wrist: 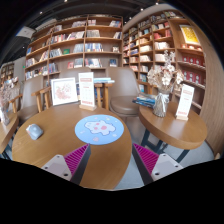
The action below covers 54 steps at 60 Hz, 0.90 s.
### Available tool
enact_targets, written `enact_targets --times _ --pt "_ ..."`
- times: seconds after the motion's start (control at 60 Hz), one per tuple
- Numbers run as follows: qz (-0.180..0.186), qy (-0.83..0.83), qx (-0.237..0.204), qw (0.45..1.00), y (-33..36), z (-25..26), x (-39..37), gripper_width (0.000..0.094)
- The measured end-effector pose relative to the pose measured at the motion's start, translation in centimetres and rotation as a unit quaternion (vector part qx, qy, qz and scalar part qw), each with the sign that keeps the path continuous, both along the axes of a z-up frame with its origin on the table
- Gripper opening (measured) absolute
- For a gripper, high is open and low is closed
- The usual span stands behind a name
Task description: Arrange mouse
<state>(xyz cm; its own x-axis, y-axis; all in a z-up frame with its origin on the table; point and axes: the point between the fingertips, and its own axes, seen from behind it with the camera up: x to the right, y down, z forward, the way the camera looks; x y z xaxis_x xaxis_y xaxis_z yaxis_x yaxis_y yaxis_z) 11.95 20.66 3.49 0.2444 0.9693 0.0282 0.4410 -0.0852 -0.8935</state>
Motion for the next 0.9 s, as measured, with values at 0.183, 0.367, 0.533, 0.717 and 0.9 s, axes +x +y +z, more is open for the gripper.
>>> enact_targets --times 0.183,0.367,0.533,0.717,0.9 --pt "0.023 -0.002 0.016 1.000 -2.9 0.3 -0.6 0.0863" --pt "0.058 -0.003 0.021 0.998 -7.7 0.8 -1.1 0.0859" --pt "0.096 -0.005 0.013 0.995 -14.3 0.8 -1.1 0.0853" --pt "0.140 -0.004 0.020 0.990 -21.7 1.0 -1.1 0.0852" --pt "0.171 -0.007 0.028 0.985 -27.4 0.8 -1.3 0.0855"
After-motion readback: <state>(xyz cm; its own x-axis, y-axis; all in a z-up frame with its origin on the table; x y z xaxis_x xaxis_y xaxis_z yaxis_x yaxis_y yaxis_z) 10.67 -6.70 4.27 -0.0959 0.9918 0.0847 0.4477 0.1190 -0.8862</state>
